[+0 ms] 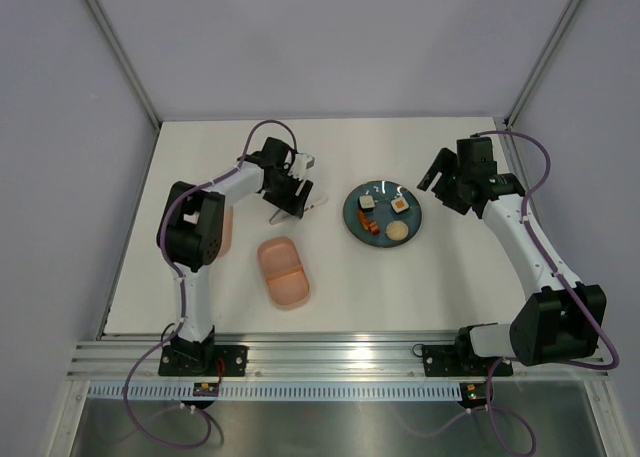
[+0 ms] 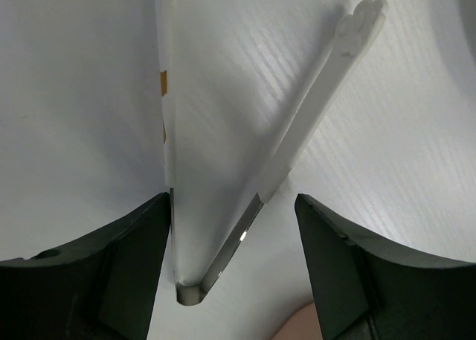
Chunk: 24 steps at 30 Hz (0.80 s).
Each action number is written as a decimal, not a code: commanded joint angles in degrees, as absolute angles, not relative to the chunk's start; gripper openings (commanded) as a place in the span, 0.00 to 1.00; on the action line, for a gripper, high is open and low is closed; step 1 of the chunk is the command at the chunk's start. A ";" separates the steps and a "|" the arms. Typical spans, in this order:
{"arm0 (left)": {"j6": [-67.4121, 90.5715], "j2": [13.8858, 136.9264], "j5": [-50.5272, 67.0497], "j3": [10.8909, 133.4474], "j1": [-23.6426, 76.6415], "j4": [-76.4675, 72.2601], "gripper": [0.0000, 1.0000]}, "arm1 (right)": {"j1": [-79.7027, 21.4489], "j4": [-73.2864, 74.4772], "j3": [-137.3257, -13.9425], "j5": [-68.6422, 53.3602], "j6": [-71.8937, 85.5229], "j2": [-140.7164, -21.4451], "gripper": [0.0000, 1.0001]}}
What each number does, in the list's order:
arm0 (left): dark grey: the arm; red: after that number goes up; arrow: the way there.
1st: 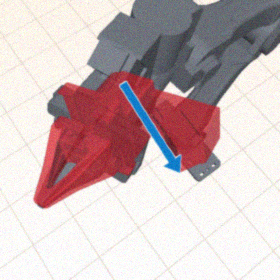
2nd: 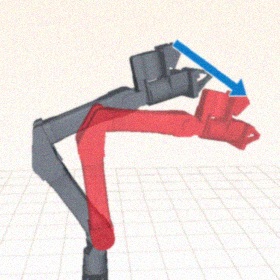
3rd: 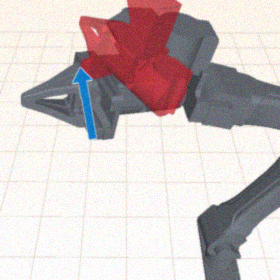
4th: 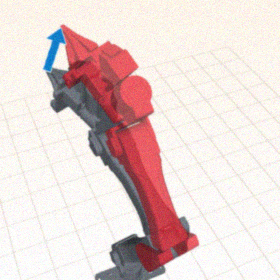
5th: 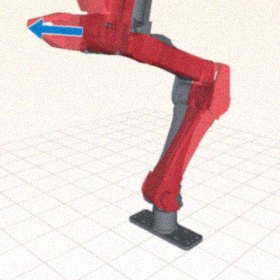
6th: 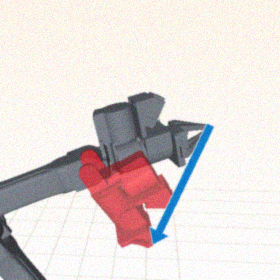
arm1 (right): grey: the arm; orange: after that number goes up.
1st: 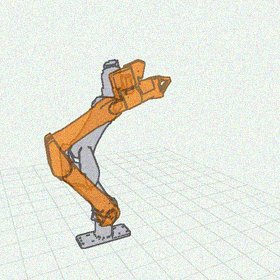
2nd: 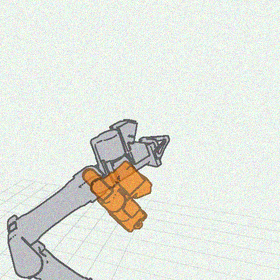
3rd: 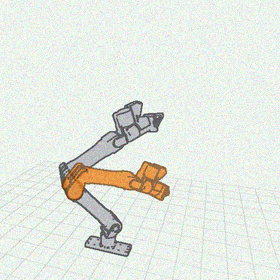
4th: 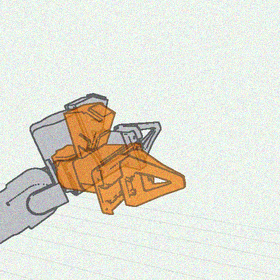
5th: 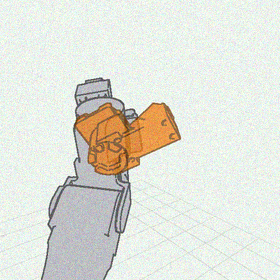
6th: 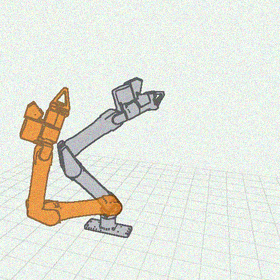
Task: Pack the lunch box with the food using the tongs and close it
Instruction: Pick up the clamp at the center of the board.
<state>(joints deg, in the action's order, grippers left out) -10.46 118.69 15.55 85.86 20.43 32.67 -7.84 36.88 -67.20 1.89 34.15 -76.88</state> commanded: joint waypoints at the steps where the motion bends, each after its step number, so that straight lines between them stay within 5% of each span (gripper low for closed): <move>1: -6.25 117.16 18.81 83.32 22.23 32.17 0.71 | -8.17 35.95 -68.38 1.23 34.80 -75.59 0.82; 11: -2.72 114.52 9.86 83.50 24.70 32.33 0.75 | -8.17 35.42 -67.50 0.61 35.24 -74.88 0.82; 16: -6.32 114.00 6.15 83.15 25.31 35.68 0.89 | -8.17 35.25 -67.06 0.79 35.42 -74.44 0.82; 24: -9.84 115.05 5.19 81.39 25.31 35.07 0.83 | -8.17 35.07 -67.15 0.26 35.60 -74.79 0.82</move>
